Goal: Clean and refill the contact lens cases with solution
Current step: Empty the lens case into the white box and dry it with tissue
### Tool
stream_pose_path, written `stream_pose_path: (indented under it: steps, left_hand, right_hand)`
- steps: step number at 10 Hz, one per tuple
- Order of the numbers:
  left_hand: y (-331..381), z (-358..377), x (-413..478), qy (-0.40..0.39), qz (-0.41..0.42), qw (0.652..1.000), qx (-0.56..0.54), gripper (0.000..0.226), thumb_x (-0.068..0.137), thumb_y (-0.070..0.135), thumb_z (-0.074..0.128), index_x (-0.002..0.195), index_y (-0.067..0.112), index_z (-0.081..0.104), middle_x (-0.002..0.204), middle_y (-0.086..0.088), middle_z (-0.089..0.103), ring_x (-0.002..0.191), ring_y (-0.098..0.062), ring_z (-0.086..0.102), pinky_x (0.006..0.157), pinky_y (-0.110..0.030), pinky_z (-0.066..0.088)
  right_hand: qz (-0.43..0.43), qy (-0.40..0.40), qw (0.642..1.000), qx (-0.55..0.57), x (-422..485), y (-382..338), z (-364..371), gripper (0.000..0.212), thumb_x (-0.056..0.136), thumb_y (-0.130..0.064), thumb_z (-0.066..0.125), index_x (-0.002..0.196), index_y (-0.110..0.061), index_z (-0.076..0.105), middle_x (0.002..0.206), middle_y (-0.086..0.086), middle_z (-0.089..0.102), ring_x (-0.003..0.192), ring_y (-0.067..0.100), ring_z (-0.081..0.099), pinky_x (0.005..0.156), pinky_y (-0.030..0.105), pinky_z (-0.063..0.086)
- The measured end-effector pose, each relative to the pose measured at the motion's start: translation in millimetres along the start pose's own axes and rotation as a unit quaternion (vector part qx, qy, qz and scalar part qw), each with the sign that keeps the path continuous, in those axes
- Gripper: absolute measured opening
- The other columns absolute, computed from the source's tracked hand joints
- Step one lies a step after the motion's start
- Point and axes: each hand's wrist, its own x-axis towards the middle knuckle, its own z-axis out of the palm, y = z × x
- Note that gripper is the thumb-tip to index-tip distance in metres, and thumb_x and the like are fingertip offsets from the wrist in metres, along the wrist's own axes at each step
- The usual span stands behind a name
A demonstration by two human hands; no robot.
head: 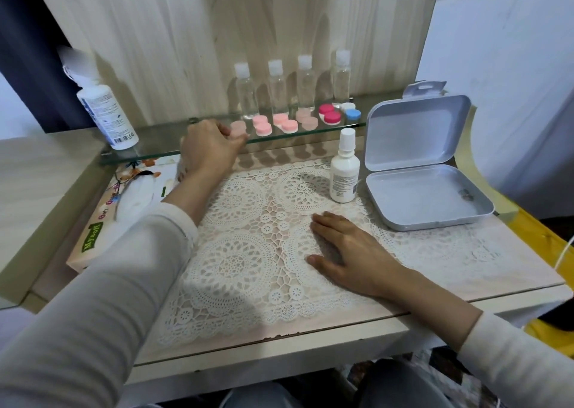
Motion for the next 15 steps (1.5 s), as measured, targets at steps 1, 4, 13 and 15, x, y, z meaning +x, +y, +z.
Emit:
stream_pose_path:
  steps: [1, 4, 13, 15]
  left_hand:
    - [0.5, 2.3, 4.8, -0.003, -0.007, 1.0, 0.005, 0.037, 0.072, 0.046, 0.073, 0.088, 0.012, 0.07, 0.083, -0.003, 0.07, 0.069, -0.014, 0.056, 0.09, -0.042, 0.049]
    - [-4.9, 7.2, 20.5, -0.034, 0.011, 0.998, 0.044, 0.042, 0.071, 0.05, 0.073, 0.09, 0.013, 0.069, 0.089, -0.006, 0.071, 0.088, -0.023, 0.064, 0.083, -0.04, 0.051]
    - [13.3, 22.5, 19.2, -0.064, 0.286, 0.942, 0.165, 0.034, 0.085, 0.031, 0.063, 0.117, 0.02, 0.063, 0.118, -0.001, 0.063, 0.112, -0.022, 0.05, 0.098, -0.035, 0.024]
    - [7.8, 24.0, 18.0, -0.033, 0.333, 0.934, 0.123, 0.027, 0.082, 0.023, 0.068, 0.107, 0.012, 0.069, 0.104, -0.008, 0.07, 0.096, -0.024, 0.06, 0.099, -0.037, 0.027]
  right_hand:
    - [-0.001, 0.0, 1.0, 0.001, -0.3, 0.0, -0.5, 0.068, 0.089, -0.052, 0.047, 0.144, -0.016, 0.029, 0.153, -0.005, 0.021, 0.141, 0.008, 0.011, 0.114, 0.024, 0.013]
    - [-0.001, 0.0, 1.0, 0.008, -1.5, -1.5, -2.1, 0.068, 0.089, -0.052, 0.047, 0.144, -0.017, 0.029, 0.153, -0.006, 0.021, 0.141, 0.008, 0.011, 0.112, 0.021, 0.01]
    - [-0.002, 0.0, 1.0, 0.017, -0.9, 0.3, -1.1, 0.068, 0.089, -0.052, 0.047, 0.145, -0.018, 0.028, 0.154, -0.006, 0.02, 0.142, 0.007, 0.01, 0.113, 0.021, 0.008]
    - [-0.003, 0.003, 1.0, 0.019, -1.0, 0.0, -1.3, 0.068, 0.089, -0.051, 0.048, 0.145, -0.017, 0.028, 0.153, -0.006, 0.02, 0.141, 0.007, 0.009, 0.112, 0.02, 0.008]
